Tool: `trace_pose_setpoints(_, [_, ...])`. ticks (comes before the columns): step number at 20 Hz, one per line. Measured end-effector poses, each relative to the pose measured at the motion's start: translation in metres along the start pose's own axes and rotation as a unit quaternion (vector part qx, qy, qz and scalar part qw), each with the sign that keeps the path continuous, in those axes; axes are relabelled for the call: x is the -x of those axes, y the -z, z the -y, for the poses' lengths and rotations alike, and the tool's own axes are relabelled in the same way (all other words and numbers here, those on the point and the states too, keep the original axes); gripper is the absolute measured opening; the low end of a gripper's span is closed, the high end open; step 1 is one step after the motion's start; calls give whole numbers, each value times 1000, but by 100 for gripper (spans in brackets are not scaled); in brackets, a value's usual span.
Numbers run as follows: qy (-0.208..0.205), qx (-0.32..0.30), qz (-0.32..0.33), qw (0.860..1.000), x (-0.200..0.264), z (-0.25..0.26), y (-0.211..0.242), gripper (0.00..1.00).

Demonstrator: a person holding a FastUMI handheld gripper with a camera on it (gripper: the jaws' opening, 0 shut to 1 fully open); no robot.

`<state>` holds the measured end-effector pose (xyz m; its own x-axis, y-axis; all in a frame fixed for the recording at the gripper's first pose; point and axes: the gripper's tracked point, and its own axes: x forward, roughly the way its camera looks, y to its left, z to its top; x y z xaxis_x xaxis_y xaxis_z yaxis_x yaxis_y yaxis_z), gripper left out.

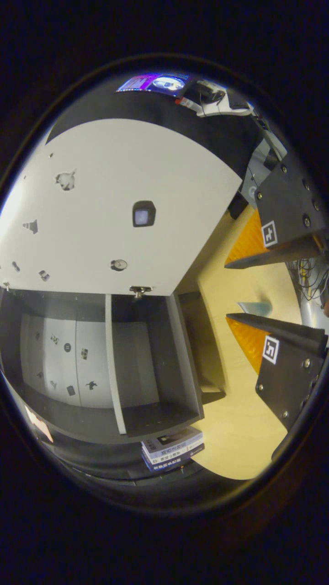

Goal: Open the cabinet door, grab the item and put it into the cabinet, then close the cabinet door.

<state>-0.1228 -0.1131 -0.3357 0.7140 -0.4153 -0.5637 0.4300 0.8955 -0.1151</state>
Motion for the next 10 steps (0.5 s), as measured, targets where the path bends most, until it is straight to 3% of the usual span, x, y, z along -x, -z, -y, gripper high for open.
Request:
trace_pose_setpoints(6, [-10, 4, -39, 999, -30, -21, 34, 56])
trace_pose_setpoints(10, [-2, -29, -29, 999, -47, -30, 28, 56])
